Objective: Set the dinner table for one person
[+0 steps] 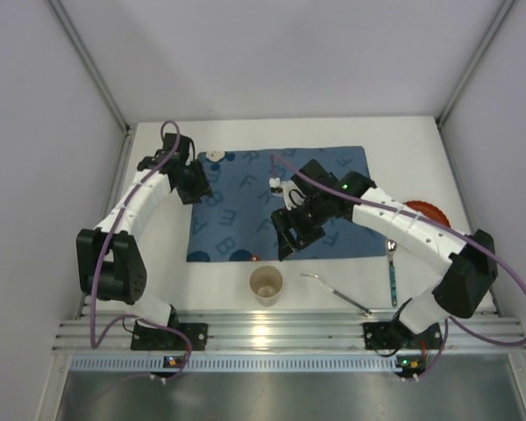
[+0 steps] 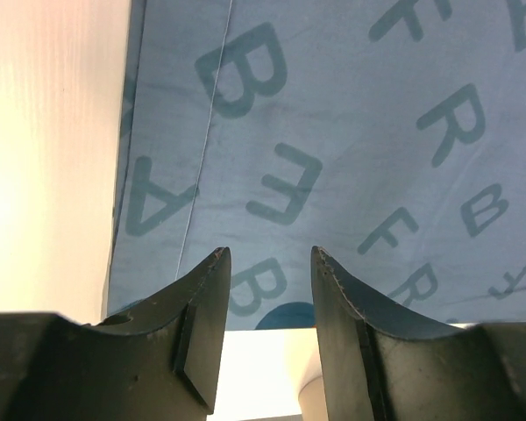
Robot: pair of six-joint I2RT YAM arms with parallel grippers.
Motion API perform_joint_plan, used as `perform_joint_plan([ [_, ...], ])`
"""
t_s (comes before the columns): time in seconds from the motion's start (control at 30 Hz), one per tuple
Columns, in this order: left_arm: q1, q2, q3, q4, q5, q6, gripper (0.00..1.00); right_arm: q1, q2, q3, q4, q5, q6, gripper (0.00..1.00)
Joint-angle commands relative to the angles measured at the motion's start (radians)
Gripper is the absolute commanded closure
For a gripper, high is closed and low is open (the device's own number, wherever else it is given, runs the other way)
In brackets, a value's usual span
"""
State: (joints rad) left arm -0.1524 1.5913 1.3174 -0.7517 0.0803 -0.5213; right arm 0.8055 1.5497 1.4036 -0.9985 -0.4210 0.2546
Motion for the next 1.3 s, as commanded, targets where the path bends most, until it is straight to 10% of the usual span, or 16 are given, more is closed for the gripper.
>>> perform_joint_plan([
  [0.0, -0.004, -0.047, -0.015, -0.011, -0.014, 0.003, 0.53, 0.011, -0.083, -0.034, 0.095, -0.053, 0.023, 0.32],
  [0.9, -0.010, -0.212, -0.084, -0.089, -0.071, -0.022, 0.53, 0.190, -0.031, -0.256, 0.385, 0.218, 0.130, 0.41],
  [1.1, -0.010, -0.252, -0.110, -0.107, -0.105, -0.014, 0.53, 0.228, -0.011, -0.194, 0.353, 0.297, 0.121, 0.94],
  [1.27, -0.010, -0.269, -0.129, -0.110, -0.114, -0.013, 0.53, 0.238, -0.039, -0.034, 0.213, 0.405, 0.089, 1.00],
])
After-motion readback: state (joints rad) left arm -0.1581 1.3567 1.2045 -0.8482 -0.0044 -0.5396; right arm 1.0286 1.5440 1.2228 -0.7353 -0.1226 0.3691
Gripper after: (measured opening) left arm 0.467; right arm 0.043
